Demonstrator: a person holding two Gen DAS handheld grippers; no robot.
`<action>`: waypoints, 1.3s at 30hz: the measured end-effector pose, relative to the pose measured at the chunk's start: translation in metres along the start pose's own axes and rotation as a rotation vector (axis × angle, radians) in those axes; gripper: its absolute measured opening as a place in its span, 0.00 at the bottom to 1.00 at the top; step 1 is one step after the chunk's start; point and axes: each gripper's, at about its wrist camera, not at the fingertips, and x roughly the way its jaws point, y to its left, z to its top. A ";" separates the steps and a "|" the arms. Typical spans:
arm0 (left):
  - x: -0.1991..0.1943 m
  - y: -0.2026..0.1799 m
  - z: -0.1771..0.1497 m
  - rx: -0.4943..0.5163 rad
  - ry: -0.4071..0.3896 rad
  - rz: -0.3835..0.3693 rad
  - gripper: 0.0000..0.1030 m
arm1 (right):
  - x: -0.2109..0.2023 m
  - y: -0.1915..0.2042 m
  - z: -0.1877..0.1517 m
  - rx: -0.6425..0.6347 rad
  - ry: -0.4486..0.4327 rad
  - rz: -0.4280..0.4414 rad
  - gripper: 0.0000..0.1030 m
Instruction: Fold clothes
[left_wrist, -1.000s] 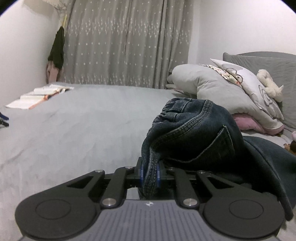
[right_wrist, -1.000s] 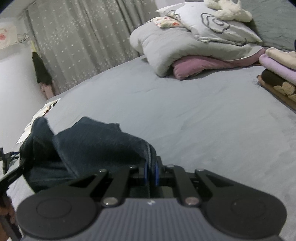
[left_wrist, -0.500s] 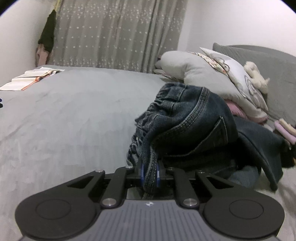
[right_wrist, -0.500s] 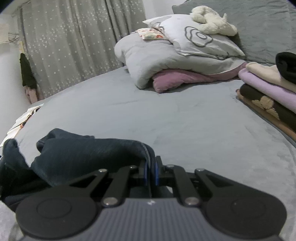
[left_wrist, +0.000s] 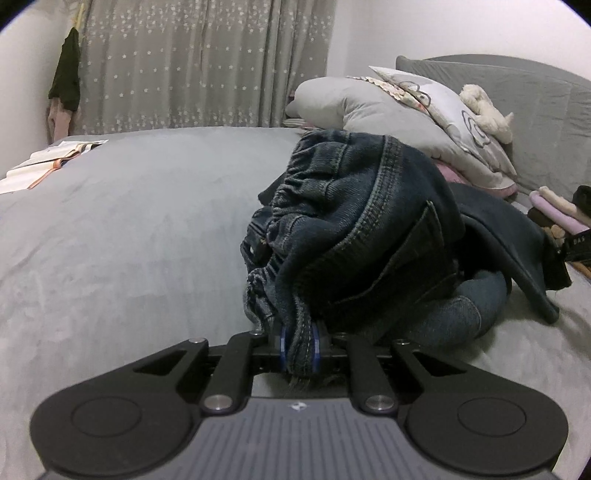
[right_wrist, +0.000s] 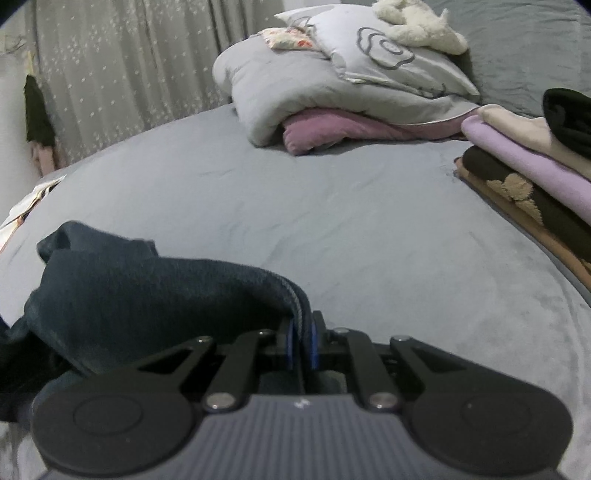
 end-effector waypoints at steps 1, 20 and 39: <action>0.000 0.000 0.003 -0.002 0.004 0.004 0.16 | -0.001 0.001 0.000 0.001 0.000 0.003 0.15; 0.015 -0.048 0.058 0.166 -0.141 0.042 0.69 | -0.038 0.130 -0.004 -0.373 -0.126 0.195 0.63; 0.050 -0.103 0.085 0.556 -0.121 -0.066 0.86 | 0.000 0.178 -0.017 -0.552 -0.106 0.201 0.50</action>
